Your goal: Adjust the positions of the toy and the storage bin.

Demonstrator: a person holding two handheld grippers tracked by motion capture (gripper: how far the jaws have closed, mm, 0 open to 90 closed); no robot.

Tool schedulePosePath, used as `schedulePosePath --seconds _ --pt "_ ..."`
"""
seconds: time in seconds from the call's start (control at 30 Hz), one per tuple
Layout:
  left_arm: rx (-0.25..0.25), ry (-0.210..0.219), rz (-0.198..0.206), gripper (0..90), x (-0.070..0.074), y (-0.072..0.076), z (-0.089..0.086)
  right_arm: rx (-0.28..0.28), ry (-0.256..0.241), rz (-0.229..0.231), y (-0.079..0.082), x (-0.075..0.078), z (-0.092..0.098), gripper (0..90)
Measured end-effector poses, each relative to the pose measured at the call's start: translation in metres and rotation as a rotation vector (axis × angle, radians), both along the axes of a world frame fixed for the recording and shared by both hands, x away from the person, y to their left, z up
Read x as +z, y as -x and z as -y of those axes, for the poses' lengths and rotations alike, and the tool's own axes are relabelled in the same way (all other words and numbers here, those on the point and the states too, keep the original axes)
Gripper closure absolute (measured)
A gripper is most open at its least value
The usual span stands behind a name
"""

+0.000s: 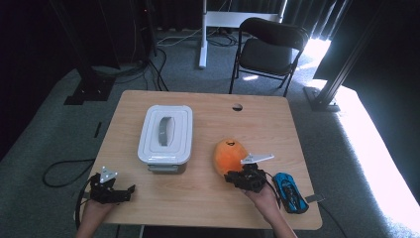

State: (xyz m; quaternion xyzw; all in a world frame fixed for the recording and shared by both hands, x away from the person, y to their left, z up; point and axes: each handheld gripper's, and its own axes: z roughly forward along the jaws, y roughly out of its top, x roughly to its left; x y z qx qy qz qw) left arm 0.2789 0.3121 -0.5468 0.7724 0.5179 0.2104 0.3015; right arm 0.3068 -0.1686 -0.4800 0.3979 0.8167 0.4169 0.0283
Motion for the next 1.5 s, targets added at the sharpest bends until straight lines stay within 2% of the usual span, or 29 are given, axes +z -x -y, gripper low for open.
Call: schedulePosePath --seconds 0.03,0.07,0.2,0.27,0.37,0.5,0.53,0.6,0.73,0.8,0.9,0.93,1.0,1.1,1.2,1.43,1.5 --pt "0.0 0.0 0.0 0.2 0.0 0.0 0.0 0.0 0.0 0.0 0.0 0.0 0.0 70.5" --pt "0.0 0.0 0.0 0.2 0.0 0.0 0.0 0.015 -0.019 0.003 0.001 0.004 0.001 61.4" --pt "0.0 0.0 0.0 0.2 0.0 0.0 0.0 -0.028 -0.072 0.048 0.001 0.019 0.015 49.5" --pt "0.001 0.001 0.001 0.2 0.0 0.0 0.0 -0.085 -0.063 0.081 -0.003 0.026 0.023 46.9" --pt "0.001 0.0 0.0 0.2 0.0 0.0 0.0 -0.169 -0.055 0.095 -0.014 0.033 0.032 42.2" --pt "0.001 0.0 0.0 0.2 0.0 0.0 0.0 -0.199 -0.047 0.095 -0.02 0.033 0.033 42.1" --pt "0.001 0.0 0.0 0.2 0.0 0.0 0.0 -0.225 -0.018 0.08 -0.032 0.027 0.031 41.1" --pt "0.001 0.0 0.0 0.2 0.0 0.0 0.0 -0.22 -0.014 0.061 -0.037 0.021 0.027 39.9" --pt "0.001 0.0 0.0 0.2 0.0 0.0 0.0 -0.227 0.034 0.057 -0.042 0.01 0.019 37.7" --pt "0.001 0.0 0.0 0.2 0.0 0.0 0.0 -0.225 0.034 0.073 -0.042 0.005 0.016 37.9" --pt "0.001 0.0 0.0 0.2 0.0 0.0 0.0 -0.209 0.095 0.13 -0.037 -0.001 0.008 37.4" --pt "0.001 0.0 0.0 0.2 0.0 0.0 0.0 -0.205 0.094 0.142 -0.036 -0.003 0.007 35.8" --pt "0.001 0.0 0.0 0.2 0.0 0.0 0.0 -0.177 0.11 0.152 -0.035 -0.005 0.003 32.7" --pt "0.001 0.0 0.0 0.2 0.0 0.0 0.0 -0.163 0.122 0.143 -0.037 -0.006 -0.002 31.5" --pt "0.001 0.001 0.0 0.2 0.0 0.0 0.0 -0.155 0.138 0.159 -0.038 -0.009 -0.006 33.6" --pt "0.001 0.0 0.0 0.2 0.0 0.0 0.0 -0.133 0.171 0.147 -0.043 -0.012 -0.017 42.3" --pt "0.001 0.0 0.0 0.2 0.0 0.0 0.0 -0.128 0.183 0.146 -0.044 -0.011 -0.018 42.3"
